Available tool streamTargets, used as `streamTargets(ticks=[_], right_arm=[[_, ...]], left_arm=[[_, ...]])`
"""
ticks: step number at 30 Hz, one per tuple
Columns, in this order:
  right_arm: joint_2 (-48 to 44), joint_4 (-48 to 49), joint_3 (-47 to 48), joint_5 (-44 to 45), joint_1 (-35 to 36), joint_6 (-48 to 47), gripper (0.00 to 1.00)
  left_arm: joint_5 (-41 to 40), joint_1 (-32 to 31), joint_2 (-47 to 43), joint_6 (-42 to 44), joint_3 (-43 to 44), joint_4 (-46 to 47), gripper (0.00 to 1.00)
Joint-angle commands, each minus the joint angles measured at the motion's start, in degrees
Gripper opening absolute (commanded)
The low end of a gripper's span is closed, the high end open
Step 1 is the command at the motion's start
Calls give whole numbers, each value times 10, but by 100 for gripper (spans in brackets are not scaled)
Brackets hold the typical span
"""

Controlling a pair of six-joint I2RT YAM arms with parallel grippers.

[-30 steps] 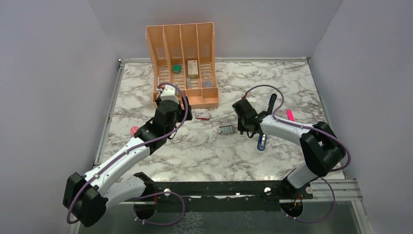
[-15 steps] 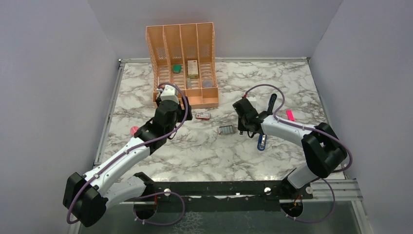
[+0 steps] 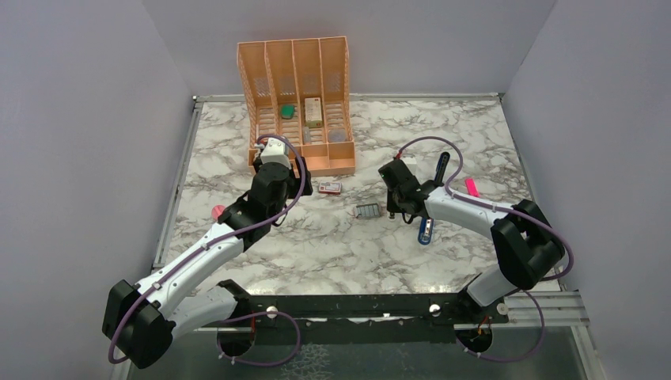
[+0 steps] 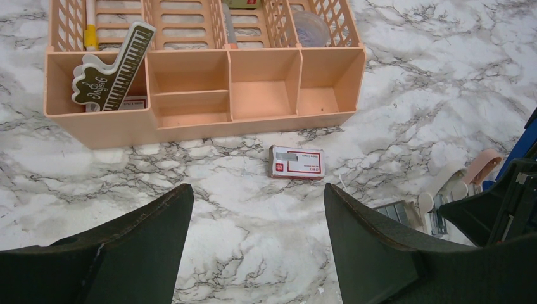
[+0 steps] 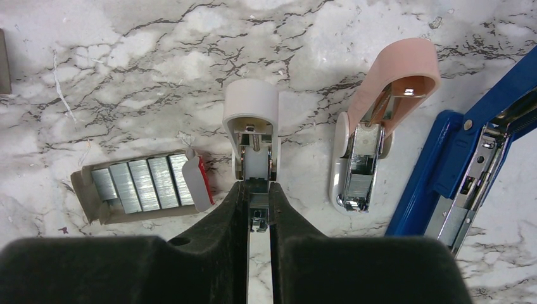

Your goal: Load the staples into the stapler

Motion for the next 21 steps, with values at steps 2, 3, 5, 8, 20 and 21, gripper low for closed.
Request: streamTargets(ticks=[2,3,5,8,20,21], right_arm=[[3,0,7,-7,-3,3,16],[4,0,7,-8,-3,3,17],[5,1,7,-9,-3,4,17],[5,2,6,-10,-3,5,17],[14,4,5,-16,-3,6,17],[14,3,5,-16,-3,6,17]], left_arm=[[-2,2,-1,-4,-3,8,77],[-2,2,-1,-4,-3,8,77],[-2,2,-1,-4,-3,8,77],[-2,2,-1,-4,-3,8,77],[-2,2,-1,-4,-4,8,77],[-3,2,-1,-4,-4,8,77]])
